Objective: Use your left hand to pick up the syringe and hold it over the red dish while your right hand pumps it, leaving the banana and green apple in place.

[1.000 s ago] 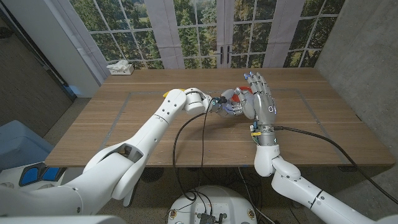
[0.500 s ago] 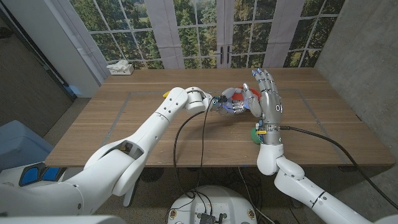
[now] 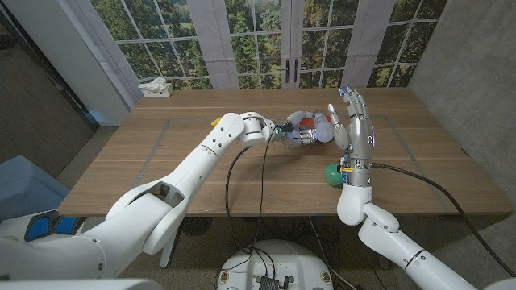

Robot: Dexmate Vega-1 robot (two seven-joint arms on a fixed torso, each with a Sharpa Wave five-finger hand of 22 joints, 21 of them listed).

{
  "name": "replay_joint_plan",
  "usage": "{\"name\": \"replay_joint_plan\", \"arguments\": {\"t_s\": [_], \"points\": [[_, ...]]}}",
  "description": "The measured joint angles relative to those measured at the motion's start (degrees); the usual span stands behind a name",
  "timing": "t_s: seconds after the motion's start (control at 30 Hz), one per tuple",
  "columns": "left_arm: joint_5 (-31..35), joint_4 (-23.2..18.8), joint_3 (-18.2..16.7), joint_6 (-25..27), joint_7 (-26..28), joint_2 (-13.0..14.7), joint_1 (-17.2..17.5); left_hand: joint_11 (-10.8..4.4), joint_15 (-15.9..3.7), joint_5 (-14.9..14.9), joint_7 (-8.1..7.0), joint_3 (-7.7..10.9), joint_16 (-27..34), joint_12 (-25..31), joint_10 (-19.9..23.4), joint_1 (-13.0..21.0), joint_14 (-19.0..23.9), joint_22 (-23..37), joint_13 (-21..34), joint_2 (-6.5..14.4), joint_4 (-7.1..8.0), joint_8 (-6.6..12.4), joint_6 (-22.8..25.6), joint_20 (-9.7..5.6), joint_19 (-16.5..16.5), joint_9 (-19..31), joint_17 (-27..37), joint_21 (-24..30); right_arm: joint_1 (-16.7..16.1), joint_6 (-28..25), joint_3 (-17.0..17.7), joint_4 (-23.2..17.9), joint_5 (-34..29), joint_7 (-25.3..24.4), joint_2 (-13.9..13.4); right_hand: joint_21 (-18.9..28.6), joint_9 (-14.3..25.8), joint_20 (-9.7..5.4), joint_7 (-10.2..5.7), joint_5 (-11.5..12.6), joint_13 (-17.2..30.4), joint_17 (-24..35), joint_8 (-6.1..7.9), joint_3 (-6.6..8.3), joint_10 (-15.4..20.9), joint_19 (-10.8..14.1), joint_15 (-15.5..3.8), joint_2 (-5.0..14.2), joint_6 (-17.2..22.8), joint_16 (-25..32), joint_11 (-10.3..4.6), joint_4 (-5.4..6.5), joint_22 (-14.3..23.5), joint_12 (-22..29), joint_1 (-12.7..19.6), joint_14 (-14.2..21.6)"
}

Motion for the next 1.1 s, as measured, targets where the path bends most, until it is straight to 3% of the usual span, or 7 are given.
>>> {"name": "replay_joint_plan", "arguments": {"t_s": [0.47, 1.1], "points": [[3.92, -4.23, 0.50, -2.74, -1.25, 1.72, 1.82, -0.31, -0.21, 0.00, 0.00, 0.00, -0.02, -0.18, -0.30, -0.07, -0.21, 0.02, 0.67, 0.07, 0.00, 0.00, 0.00, -0.01, -0.01, 0.00, 0.04, 0.00, -0.68, 6.02, 2.08, 1.19, 7.84, 1.07, 0.07, 0.00, 0.00, -0.30, 0.00, 0.00, 0.00, -0.01, 0.00, -0.15, 0.20, 0.33, -0.01, 0.00, -0.01, 0.00, 0.21, 0.15, 0.00, 0.00, 0.00, 0.62], [12.38, -10.85, 2.59, -8.81, -0.97, 4.98, 4.21, -1.33, -0.82, -0.23, 0.00, 0.00, -0.57, 0.00, -1.32, -0.07, -0.82, -0.01, 2.68, 0.07, 0.00, 0.00, 0.00, -0.02, -0.02, 0.01, 0.25, -0.89, -2.34, 12.54, 5.50, 1.61, 19.14, 7.71, 1.18, 0.00, 0.13, 0.30, 0.10, 0.00, -0.01, -0.01, 0.00, -0.15, 0.19, 0.93, 0.00, 0.00, 0.50, 0.00, 0.21, 0.15, 0.32, 0.00, 0.01, 0.61]]}}
